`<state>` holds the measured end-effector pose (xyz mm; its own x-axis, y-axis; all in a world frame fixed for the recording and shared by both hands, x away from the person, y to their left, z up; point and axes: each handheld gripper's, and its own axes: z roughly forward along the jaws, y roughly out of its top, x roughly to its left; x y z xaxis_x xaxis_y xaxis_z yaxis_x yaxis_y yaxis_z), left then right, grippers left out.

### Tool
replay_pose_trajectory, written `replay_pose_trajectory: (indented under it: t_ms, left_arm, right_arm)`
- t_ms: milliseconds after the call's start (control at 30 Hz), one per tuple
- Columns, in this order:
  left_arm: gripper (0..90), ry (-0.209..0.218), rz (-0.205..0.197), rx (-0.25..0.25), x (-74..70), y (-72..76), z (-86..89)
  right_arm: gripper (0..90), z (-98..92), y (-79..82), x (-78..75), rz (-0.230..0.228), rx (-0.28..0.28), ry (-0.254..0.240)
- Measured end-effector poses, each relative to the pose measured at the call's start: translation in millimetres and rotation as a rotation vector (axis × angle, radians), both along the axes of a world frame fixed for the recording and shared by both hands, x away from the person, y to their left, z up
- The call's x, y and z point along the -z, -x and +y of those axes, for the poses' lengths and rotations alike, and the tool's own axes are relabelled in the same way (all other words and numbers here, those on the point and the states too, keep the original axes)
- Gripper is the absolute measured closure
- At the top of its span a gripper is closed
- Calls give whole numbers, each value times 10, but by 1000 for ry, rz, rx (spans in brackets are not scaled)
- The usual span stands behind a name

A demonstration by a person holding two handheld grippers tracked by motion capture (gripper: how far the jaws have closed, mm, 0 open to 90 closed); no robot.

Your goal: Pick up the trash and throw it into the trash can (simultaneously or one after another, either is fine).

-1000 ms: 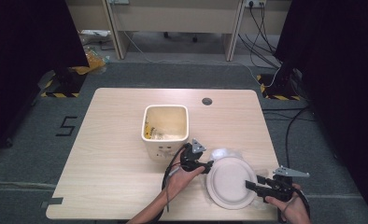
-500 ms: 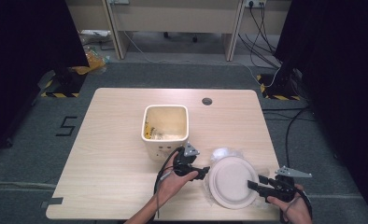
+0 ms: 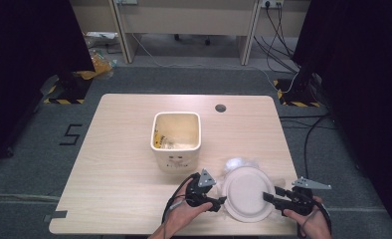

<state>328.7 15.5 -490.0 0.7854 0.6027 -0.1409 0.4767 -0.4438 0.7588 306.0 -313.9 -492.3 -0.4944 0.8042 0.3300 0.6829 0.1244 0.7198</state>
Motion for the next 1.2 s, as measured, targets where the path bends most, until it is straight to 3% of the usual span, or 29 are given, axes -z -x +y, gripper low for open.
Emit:
replay_pose_trajectory:
  t_ms: [200, 400, 533, 733, 867, 967, 1067, 1100, 1200]
  left_arm:
    - [286, -29, -14, -14, 80, -34, -59]
    - [295, -76, -20, -9, 183, -13, -84]
    - [298, -100, -42, -11, 207, 1, -103]
    - [298, -106, -48, 0, 236, 22, -106]
    - [298, -100, -53, -3, 244, 21, -84]
    - [293, -60, -40, 4, 218, 30, -36]
    - [284, -7, -59, -11, 106, 76, 150]
    - [283, -7, -59, -11, 106, 76, 150]
    - [282, -18, -62, -34, 79, 112, 393]
  right_arm:
    - [439, 28, 11, -49, -14, -11, -1]
    - [462, 68, 63, -187, -60, -35, -16]
    - [509, 102, 92, -287, -88, -49, -52]
    - [573, 256, 89, -404, -114, -118, -108]
    - [634, 362, 43, -450, -105, -135, -122]
    - [675, 400, 10, -473, -96, -138, -156]
    - [756, 416, 9, -522, -99, -159, -246]
    - [756, 416, 9, -522, -99, -159, -246]
    - [808, 443, 1, -562, -103, -177, -306]
